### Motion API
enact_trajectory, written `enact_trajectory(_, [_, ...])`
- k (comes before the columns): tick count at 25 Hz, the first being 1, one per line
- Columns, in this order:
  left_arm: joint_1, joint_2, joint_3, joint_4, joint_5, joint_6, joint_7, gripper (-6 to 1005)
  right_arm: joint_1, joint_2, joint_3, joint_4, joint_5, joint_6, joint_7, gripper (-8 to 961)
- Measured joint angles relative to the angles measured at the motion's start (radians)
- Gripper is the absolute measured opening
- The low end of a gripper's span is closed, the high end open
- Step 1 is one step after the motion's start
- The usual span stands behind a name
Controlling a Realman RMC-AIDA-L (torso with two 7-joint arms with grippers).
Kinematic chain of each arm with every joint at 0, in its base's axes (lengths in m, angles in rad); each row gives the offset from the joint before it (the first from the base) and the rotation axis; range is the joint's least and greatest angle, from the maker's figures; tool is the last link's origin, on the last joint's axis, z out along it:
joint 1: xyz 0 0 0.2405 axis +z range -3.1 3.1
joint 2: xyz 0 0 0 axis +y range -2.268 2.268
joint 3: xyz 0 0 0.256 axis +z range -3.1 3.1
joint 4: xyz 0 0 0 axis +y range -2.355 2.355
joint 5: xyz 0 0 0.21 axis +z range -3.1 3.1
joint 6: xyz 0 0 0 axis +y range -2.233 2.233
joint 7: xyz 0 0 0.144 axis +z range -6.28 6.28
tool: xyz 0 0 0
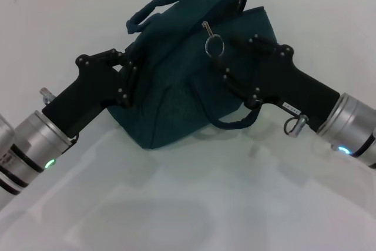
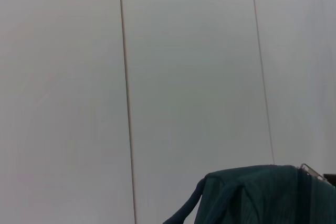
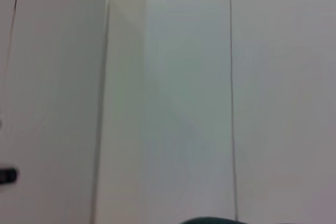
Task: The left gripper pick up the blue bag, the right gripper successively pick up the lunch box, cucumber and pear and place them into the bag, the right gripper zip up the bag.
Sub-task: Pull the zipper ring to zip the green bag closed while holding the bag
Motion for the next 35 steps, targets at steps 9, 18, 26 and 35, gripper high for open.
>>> enact_trajectory(9, [0.000,0.000,0.002,0.000,0.002,0.003,0.000,36,0.056,-0.009,0.010,0.006,-0.034,0.015,0.221,681])
enact_trajectory(18, [-0.005,0.002,0.002,0.000,0.001,0.003,0.004,36,0.112,-0.011,0.009,0.018,-0.095,0.098,0.335,844])
enact_trajectory(26, [-0.005,0.002,0.001,0.000,-0.005,0.002,0.023,35,0.109,-0.011,0.013,0.019,-0.174,0.036,0.343,834])
enact_trajectory(35, [-0.008,0.001,0.001,0.004,-0.003,0.003,0.024,34,0.114,-0.015,0.015,0.090,-0.226,-0.079,0.406,828])
